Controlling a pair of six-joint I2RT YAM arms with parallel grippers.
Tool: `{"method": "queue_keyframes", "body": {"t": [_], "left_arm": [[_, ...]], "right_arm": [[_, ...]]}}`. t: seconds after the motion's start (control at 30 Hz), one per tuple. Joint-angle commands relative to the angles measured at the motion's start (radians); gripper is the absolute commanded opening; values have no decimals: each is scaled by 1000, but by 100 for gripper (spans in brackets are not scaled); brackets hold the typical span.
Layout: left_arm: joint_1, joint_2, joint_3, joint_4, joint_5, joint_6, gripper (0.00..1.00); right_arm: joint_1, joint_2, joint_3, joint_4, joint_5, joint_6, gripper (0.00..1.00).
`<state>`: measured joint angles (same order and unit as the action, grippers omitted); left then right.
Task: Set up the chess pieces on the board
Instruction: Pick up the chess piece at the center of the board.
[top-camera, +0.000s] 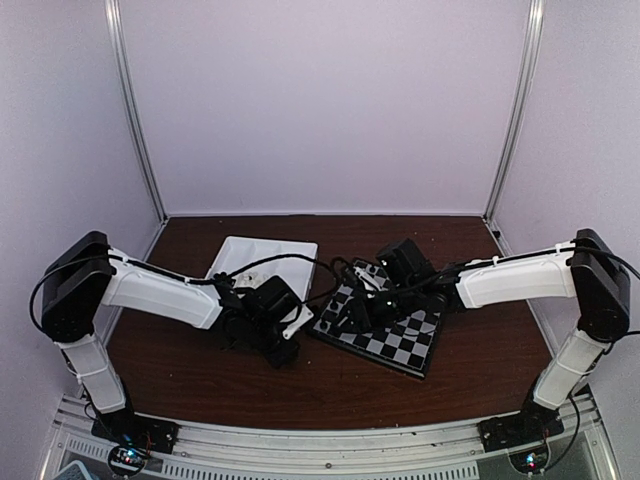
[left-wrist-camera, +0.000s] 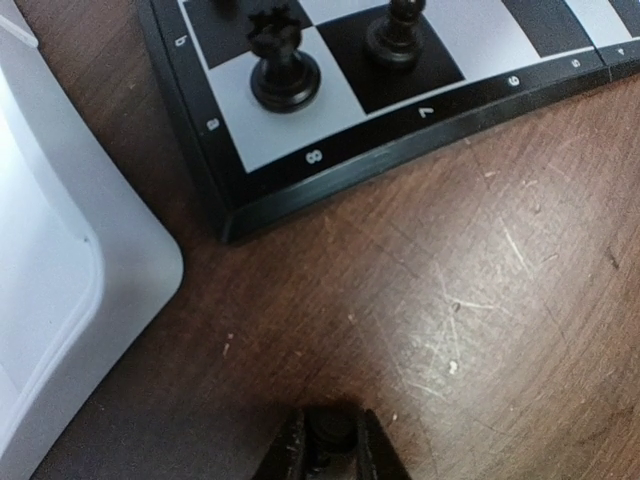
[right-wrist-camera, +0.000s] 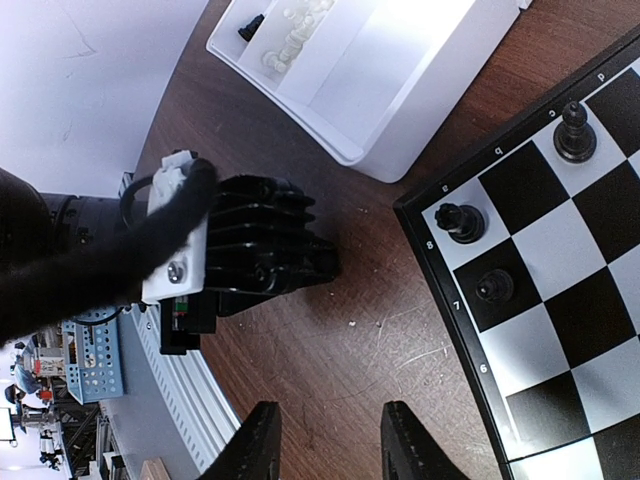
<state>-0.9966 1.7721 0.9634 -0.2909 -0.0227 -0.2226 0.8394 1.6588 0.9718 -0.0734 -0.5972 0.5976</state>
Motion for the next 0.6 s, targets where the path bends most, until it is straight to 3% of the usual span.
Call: {"method": "queue_keyframes", "body": {"t": [0.0,0.17,0.27,0.57], "left_arm": [[-4,23,33,4,-14,-7,15],[-3,16,69,-9,-41,-58,13],[3,-2,113,-31,-53,-168,12],[48,-13,244,42,89,-480,13]], "right_arm": [[-4,-24,14,-2,20,-12,37],[-4,-22,13,-2,21,-13,37],[-3,-26,0,6,30,-12,37],[-3,-124,-75,72,132,-24,37]]}}
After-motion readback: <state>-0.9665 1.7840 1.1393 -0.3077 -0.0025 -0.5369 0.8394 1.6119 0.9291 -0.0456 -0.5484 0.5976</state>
